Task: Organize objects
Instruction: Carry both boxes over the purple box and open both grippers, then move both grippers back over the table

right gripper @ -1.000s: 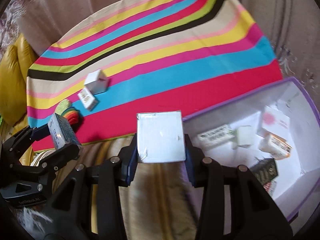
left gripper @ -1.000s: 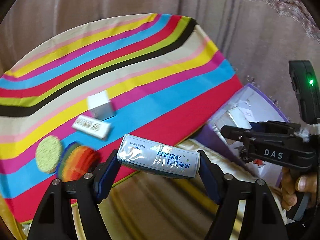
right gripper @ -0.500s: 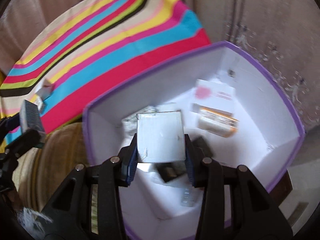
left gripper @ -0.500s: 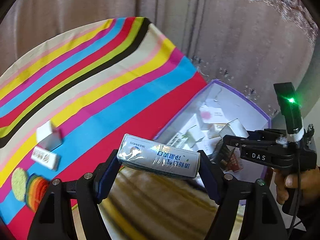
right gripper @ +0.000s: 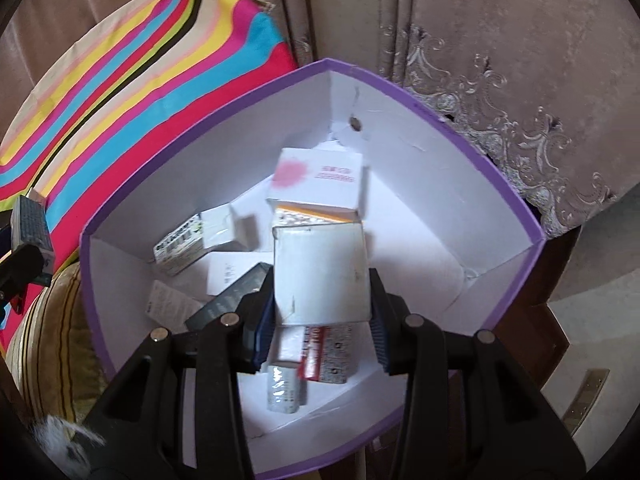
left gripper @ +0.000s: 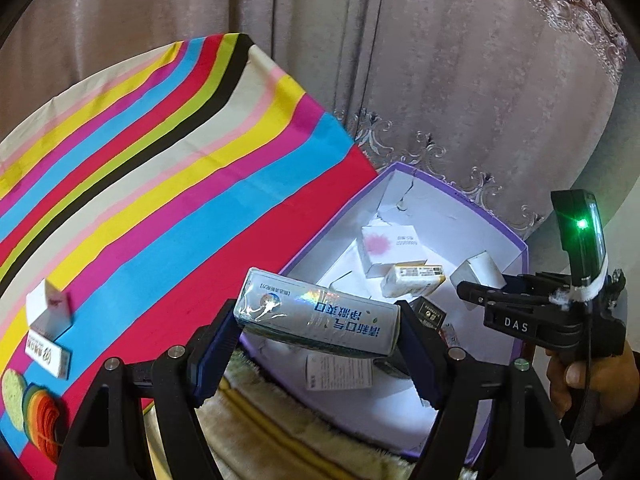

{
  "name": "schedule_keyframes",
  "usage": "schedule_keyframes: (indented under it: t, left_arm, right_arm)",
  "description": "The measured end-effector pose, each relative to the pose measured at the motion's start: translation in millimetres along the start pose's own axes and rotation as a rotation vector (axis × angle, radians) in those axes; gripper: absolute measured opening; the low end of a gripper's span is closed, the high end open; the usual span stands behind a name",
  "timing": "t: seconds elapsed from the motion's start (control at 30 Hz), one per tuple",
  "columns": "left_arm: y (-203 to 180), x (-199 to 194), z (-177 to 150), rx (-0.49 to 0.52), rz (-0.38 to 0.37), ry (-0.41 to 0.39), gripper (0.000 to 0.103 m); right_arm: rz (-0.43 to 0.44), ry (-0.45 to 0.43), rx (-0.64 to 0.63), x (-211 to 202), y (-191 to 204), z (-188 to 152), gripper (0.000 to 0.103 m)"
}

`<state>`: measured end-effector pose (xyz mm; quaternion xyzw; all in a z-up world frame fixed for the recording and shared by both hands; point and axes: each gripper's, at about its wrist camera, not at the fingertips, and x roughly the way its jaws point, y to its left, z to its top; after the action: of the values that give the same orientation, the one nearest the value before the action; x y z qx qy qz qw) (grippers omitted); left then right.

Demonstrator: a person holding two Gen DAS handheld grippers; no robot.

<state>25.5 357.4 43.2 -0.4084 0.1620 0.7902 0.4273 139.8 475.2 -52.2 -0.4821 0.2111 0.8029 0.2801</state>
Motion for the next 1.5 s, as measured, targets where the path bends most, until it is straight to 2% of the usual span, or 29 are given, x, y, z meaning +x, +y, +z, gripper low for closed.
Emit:
schedule_keyframes:
  t: [0.1, 0.17, 0.23, 0.3, 0.5, 0.57, 0.63, 0.73, 0.87, 1.03, 1.1, 1.17, 1.23, 1.5]
  left_arm:
    - [-4.6, 5.8, 4.4, 0.002, -0.014, 0.001, 0.077]
    - [-5.5, 7.9, 5.9, -0.001, -0.017, -0.002, 0.079]
    - [-5.1, 7.4, 6.5, -0.003, -0.016, -0.012, 0.084]
    - [-3.0, 6.1, 6.9, -0.017, -0.017, -0.019, 0.085]
    - [8.3, -11.9, 9.5, -0.078, -0.055, -0.082, 0.087]
    - [10.6, -22.4, 10.7, -0.089, -0.017, -0.122, 0.088]
    - [9.6, -36.1, 11.3, -0.078, 0.058, -0.18, 0.088]
    - [5.0, -58.1, 9.1, -0.026, 0.096, -0.291, 0.092]
    - [1.6, -78.5, 1.6, 0.007, 0.133, -0.397, 0.093]
    - [11.3, -93.0, -7.8, -0.026, 0.163, -0.424, 0.093]
    - [21.9, -98.2, -11.6, -0.057, 0.128, -0.416, 0.093]
    - [34.5, -98.8, -14.1, -0.106, 0.142, -0.375, 0.093]
    - [49.4, -99.8, -19.9, -0.161, 0.142, -0.357, 0.093]
    - [93.2, -108.0, -49.9, -0.3, 0.173, -0.323, 0.092]
  right_arm:
    - [0.0, 0.005, 0.011, 1.3, -5.2, 0.2, 0.046]
    - [-0.006, 0.008, 0.011, 1.4, -6.3, 0.5, 0.052]
    - [-0.002, 0.002, 0.008, 0.7, -7.2, 1.0, 0.066]
    - [0.001, -0.013, 0.006, -2.5, -6.3, 1.8, 0.074]
    - [-0.01, -0.067, -0.012, -14.9, 1.0, 7.1, 0.083]
    - [-0.028, -0.096, -0.023, -20.6, 4.0, 9.6, 0.085]
    - [-0.048, -0.137, -0.04, -29.7, 8.6, 12.1, 0.089]
    - [-0.096, -0.209, -0.065, -44.2, 18.4, 16.8, 0.096]
    - [-0.157, -0.278, -0.115, -58.5, 35.0, 23.0, 0.096]
    - [-0.168, -0.338, -0.153, -70.5, 56.9, 24.2, 0.096]
    - [-0.142, -0.387, -0.17, -76.0, 66.4, 20.1, 0.096]
    - [-0.089, -0.392, -0.172, -77.4, 70.6, 18.0, 0.096]
    - [0.001, -0.377, -0.16, -77.7, 73.0, 17.5, 0.096]
    - [0.169, -0.318, -0.237, -76.8, 116.6, 8.6, 0.096]
